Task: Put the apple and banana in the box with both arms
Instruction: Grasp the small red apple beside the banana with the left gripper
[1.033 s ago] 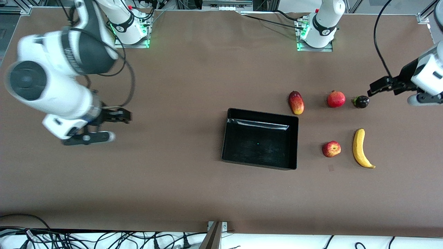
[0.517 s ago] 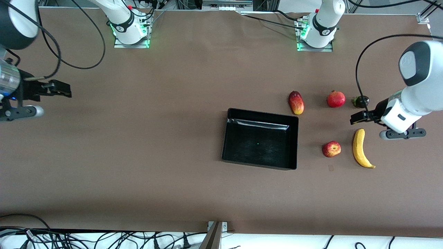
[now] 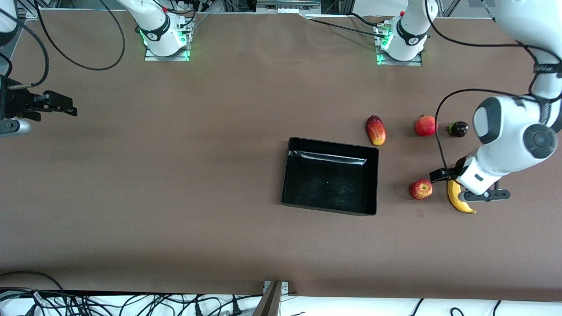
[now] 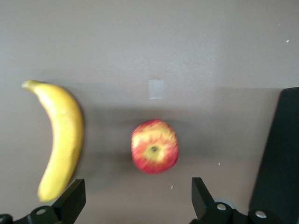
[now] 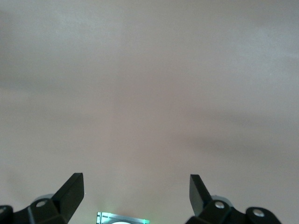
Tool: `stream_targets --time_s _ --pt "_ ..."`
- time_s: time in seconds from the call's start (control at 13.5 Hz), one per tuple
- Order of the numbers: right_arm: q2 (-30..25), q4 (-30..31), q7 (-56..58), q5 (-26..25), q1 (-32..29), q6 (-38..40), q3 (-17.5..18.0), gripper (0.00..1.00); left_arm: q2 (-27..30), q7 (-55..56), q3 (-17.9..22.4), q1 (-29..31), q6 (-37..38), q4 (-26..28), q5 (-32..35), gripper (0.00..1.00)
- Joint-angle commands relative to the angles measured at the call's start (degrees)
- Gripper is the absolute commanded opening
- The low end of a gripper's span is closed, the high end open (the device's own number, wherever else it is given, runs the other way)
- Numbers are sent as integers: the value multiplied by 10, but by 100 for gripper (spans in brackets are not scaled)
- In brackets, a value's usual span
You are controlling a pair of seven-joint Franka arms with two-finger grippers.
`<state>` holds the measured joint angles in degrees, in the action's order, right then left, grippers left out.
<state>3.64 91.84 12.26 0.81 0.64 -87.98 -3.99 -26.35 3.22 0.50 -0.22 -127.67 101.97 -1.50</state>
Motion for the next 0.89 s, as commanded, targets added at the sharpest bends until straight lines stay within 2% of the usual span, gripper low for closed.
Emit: stream_targets --time_s 0.0,0.22,0.81 --pt "-71 85 3 -10 -20 -29 25 100 -59 20 1 -12 -57 -32 11 100" --pt "-79 91 2 -9 -28 -38 25 100 -92 21 1 -12 -67 -39 12 100" --pt "-80 67 5 -18 -26 -55 20 100 -117 21 4 -4 -102 -36 19 100"
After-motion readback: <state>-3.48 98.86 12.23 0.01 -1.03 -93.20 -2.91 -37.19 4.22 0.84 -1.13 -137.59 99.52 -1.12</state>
